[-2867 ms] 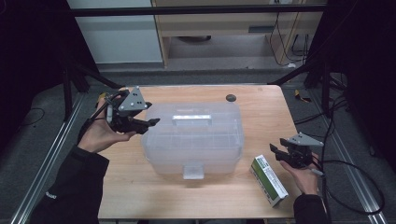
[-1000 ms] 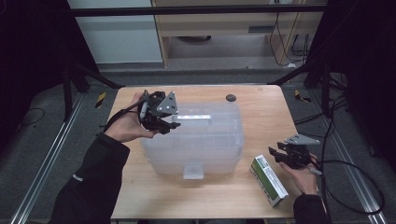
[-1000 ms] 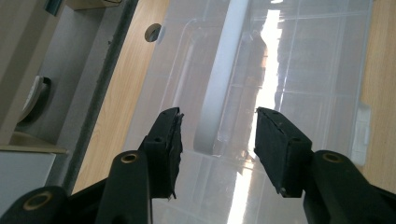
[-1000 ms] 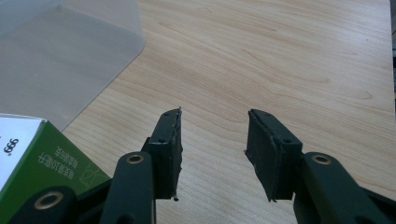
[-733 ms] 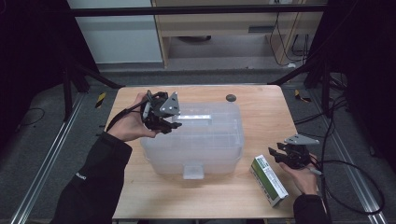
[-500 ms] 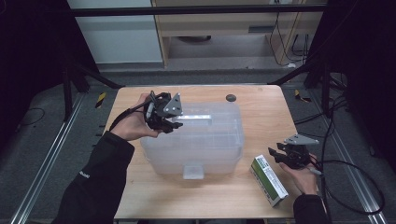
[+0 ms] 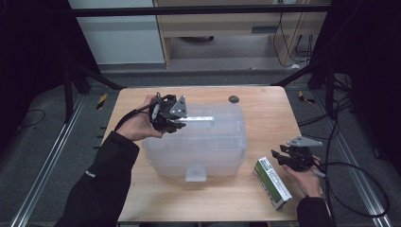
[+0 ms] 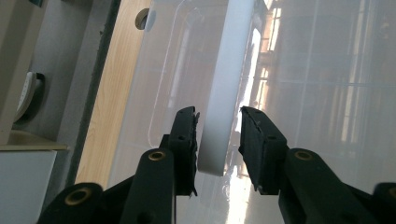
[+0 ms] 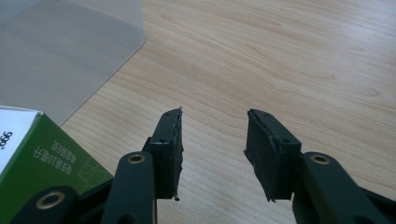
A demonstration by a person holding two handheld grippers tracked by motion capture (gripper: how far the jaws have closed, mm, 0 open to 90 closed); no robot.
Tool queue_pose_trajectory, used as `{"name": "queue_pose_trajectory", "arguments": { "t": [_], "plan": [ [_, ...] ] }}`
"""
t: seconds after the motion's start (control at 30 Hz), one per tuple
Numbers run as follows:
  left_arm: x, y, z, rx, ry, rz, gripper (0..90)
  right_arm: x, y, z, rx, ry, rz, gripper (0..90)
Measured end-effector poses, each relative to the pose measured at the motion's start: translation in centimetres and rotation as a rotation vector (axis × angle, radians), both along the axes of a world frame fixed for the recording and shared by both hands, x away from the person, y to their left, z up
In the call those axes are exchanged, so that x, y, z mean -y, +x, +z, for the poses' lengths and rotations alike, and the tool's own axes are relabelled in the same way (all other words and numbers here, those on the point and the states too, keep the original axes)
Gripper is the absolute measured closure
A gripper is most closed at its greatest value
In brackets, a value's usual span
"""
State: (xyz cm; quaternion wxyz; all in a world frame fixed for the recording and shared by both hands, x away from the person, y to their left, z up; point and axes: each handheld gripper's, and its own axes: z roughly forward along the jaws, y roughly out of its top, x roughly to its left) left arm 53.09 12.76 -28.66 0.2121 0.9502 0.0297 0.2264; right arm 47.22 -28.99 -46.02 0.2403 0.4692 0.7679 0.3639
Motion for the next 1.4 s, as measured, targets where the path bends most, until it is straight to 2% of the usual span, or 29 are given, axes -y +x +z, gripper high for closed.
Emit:
{"name": "queue_pose_trajectory", "arguments": {
  "t": [0.3,0.53,0.83,1.03,1.27,1.4],
  "plan": [
    [0.3,0.4,-0.4,-0.002,0.02,0.0,71.6,0.0,0.0,0.0,-0.001,0.001,-0.001,56.5],
    [0.4,0.3,-0.4,0.018,0.033,-0.005,73.5,0.1,0.0,0.1,0.002,0.004,-0.001,56.8],
    [0.8,0.0,-0.4,0.048,0.057,0.01,73.6,0.0,-0.2,0.9,0.019,0.013,-0.003,58.1],
    [1.0,-0.3,-0.4,0.063,0.067,0.026,73.4,-0.4,-0.7,2.8,0.055,0.036,0.002,61.1],
    [1.1,-0.4,-0.4,0.07,0.077,0.035,73.3,-1.1,-1.0,4.3,0.057,0.062,0.045,65.1],
    [1.2,-0.5,-0.4,0.073,0.081,0.044,73.2,-1.8,-1.5,5.4,0.077,0.062,0.076,66.7]
  ]
}}
